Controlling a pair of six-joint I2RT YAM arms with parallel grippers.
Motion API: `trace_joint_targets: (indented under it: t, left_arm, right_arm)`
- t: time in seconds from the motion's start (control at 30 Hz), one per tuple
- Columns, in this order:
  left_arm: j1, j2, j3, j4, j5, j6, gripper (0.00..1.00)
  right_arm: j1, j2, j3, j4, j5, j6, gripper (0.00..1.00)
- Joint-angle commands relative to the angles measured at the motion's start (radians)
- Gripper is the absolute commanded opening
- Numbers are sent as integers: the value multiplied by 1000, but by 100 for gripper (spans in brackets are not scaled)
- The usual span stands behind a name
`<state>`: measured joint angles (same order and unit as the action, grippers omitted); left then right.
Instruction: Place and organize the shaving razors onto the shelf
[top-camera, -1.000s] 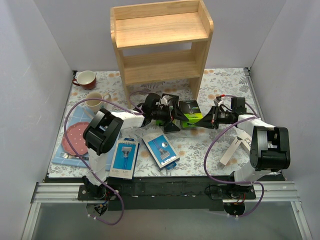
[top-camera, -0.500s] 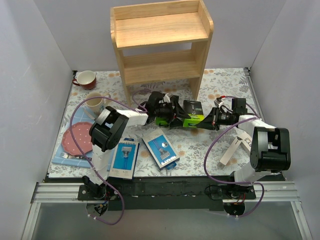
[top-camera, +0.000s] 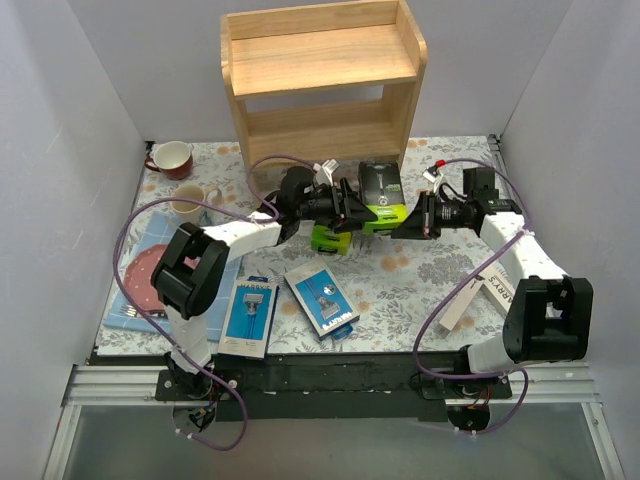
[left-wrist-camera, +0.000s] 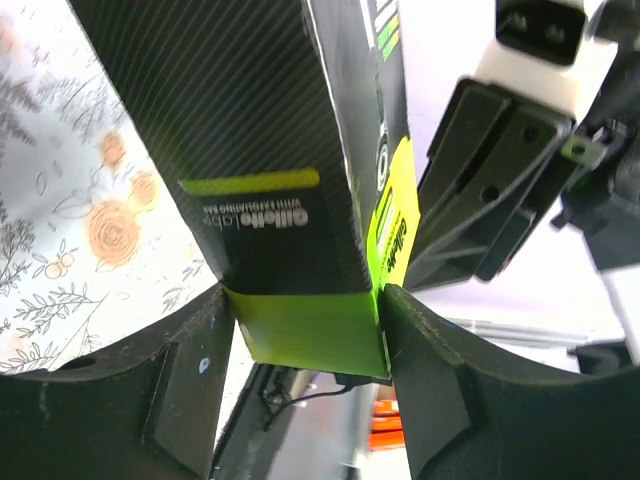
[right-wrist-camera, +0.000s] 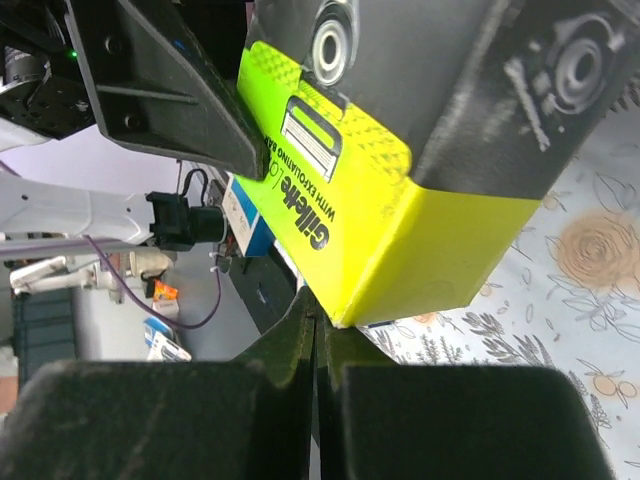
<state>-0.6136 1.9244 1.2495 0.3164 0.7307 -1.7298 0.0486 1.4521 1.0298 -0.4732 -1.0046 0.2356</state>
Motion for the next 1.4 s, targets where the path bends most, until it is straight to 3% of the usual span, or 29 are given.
trace_joint_targets:
  t: [0.0,0.3,0.47,0.7,0.83,1.0,1.17,1.2,1.37]
  left_arm:
    - [-28,-160,-50,64,68,156,43]
    - [-25,-249,-21,-45,13,279,45]
    - [1,-196,98,-95,-63,253,47]
    - [17,-99,252,-172,-149,340,55]
    - [18,-82,286,-210,-207,395,62]
    - [18,-74,306,-280,-338,487,79]
    - [20,-123,298,-339,-416,613,86]
    - [18,-134,292,-344,-422,624,98]
    - [17,-226,229,-376,-511,771,98]
  right_arm:
    - [48,-39,130,-76,-58,-85,1]
    - [96,5,326,-148,-19,-133,1]
    - [97,53,354,-75,-22,-67,1]
    - [80,151,404,59,-75,50,1]
    - [53,226,476,132,-98,113,1]
    - [34,310,555,180,-108,169,1]
    - [17,333,572,206,-115,200,1]
    - [16,332,569,211,-114,203,1]
    - [10,327,543,223,-103,209,1]
